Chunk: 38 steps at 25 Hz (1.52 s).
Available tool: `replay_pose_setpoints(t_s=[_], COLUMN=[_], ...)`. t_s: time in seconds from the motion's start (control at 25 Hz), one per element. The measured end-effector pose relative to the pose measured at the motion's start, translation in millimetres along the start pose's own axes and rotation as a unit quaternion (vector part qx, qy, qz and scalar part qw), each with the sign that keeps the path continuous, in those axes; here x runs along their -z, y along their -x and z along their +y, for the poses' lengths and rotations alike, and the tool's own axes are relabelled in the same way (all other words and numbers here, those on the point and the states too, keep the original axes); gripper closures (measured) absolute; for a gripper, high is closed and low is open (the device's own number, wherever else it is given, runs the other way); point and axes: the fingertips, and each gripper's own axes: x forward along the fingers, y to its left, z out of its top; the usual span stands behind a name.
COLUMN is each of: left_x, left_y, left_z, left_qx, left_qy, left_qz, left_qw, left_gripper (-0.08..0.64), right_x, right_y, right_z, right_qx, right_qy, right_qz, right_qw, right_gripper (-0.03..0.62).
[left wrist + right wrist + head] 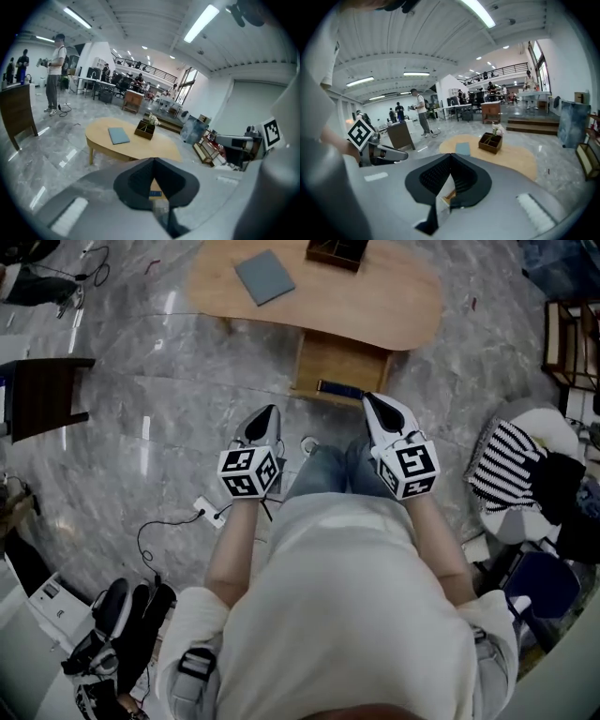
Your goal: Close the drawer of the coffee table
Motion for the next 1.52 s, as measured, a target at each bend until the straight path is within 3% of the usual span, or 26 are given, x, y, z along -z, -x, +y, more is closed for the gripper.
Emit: replay_pose_setpoints(t_s=[0.16,0.36,0.64,0.96,1.32,1.52], left_x=[19,55,108,161,249,287], left_y=[-33,-73,-111,-167,-226,-244], left_z=[2,16,46,72,105,129], left_qx=[0.018,0.015,-0.005,0.006,0.027,0.020], left_qy=[-0.024,-0.013,-0.016,-0.035,-0.117,-0.190], left_qz=[0.033,0.077,0.129,0.177,0.270,0.305], left_qw=[0.9990,0.9969,0.9915,0.9835,0.9554,0.9330], left_gripper=[0.558,0.558,0.560,0.534,0.389,0.307], right_x=[35,93,175,263,360,410], right_y=[7,9,-5,-24,-46,-63], right_z=[-33,-69,-107,-143,-177,-185], right_qx=[0.037,0.066,0.090,0.101,0.092,0.078], right_qy=[-0.018,-0.038,-0.047,-0.069,-0.053,-0.034], right_qz=[0.020,0.056,0.109,0.161,0.219,0.261], right_qw=[0.999,0.996,0.989,0.979,0.970,0.962], right_gripper=[0.592,0.592,0.592,0.560,0.452,0.401])
